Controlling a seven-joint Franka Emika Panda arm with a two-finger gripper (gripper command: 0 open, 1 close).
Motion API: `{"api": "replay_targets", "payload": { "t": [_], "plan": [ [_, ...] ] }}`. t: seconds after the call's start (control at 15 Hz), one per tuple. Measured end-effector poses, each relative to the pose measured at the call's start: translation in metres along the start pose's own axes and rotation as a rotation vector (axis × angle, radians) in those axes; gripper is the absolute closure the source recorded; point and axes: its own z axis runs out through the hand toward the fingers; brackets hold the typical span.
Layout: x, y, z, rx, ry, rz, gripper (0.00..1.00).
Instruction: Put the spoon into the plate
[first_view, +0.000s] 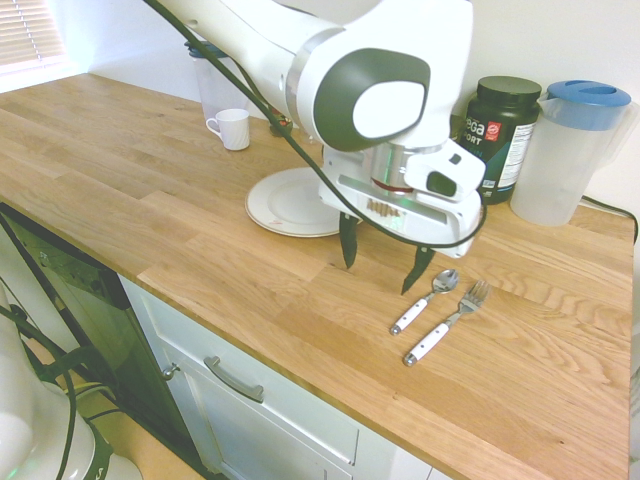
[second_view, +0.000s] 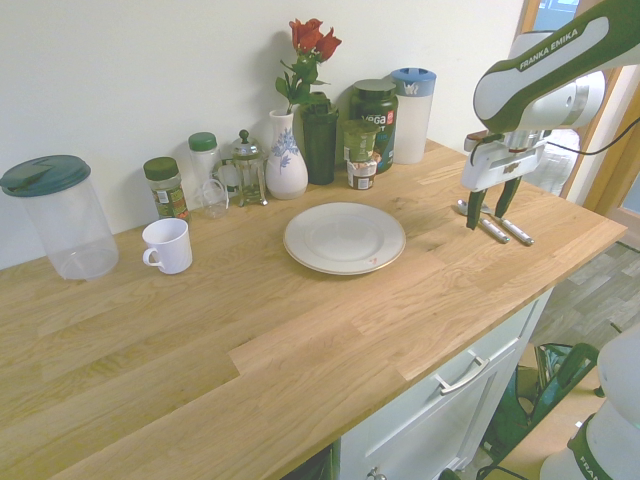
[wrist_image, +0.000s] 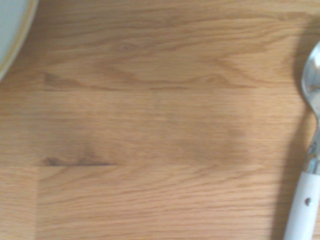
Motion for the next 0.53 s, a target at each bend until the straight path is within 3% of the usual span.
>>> {"api": "replay_targets", "payload": {
  "t": [0.27, 0.33, 0.53],
  "plan": [
    [0.012, 0.008, 0.021, -0.043, -0.018, 0.002, 0.00],
    [0.015, 0.007, 0.023, -0.048, -0.020, 0.005, 1.00],
    [0.021, 0.005, 0.033, -0.065, -0.026, 0.047, 1.00]
  ]
}}
